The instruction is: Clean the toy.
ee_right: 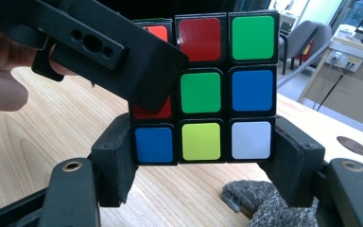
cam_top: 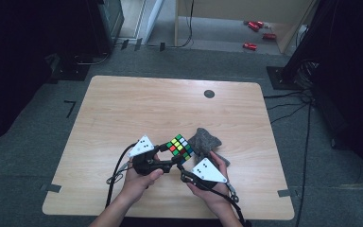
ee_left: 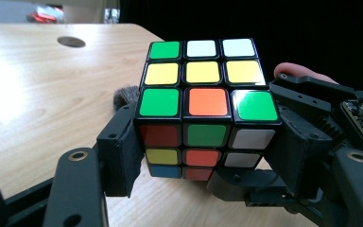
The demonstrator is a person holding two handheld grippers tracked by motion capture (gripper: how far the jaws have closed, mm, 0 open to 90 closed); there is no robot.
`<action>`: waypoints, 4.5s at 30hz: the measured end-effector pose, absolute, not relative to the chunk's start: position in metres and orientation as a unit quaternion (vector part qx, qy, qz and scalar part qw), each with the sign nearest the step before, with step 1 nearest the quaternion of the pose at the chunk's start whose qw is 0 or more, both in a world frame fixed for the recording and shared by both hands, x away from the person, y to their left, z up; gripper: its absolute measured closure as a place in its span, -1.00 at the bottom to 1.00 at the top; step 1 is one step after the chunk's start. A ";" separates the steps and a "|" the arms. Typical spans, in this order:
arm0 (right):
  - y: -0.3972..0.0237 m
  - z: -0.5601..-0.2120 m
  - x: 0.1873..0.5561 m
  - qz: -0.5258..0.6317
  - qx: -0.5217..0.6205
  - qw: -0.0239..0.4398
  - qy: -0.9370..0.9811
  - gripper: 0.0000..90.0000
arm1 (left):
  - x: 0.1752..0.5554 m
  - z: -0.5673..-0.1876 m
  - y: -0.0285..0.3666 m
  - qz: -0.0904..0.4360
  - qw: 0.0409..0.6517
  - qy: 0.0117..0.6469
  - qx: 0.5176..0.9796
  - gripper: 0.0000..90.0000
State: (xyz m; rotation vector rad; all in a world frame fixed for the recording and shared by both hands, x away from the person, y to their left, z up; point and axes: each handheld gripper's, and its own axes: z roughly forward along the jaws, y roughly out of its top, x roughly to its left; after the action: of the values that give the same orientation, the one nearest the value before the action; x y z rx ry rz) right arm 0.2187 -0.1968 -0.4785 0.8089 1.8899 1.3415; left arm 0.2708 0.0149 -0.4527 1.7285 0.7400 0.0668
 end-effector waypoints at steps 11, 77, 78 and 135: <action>-0.208 -0.478 0.224 0.493 0.342 0.335 0.726 -0.23 | 0.279 -0.446 0.036 0.043 0.624 0.313 0.715 -0.44; -0.222 -0.446 0.225 0.563 0.399 0.170 0.704 -0.40 | 0.251 -0.482 0.002 0.289 0.505 0.141 0.801 -0.23; -0.225 -0.445 0.225 0.567 0.401 0.177 0.697 -0.37 | 0.252 -0.482 0.003 0.283 0.505 0.146 0.802 -0.23; -0.226 -0.453 0.220 0.552 0.404 0.239 0.690 0.64 | 0.257 -0.476 0.006 0.169 0.537 0.170 0.809 -0.22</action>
State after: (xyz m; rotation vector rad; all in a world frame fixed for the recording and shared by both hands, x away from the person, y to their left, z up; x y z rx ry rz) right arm 0.2198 -0.2261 -0.4532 1.1053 1.8882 1.5100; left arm 0.2574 0.0060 -0.4764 1.9246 0.4055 0.4028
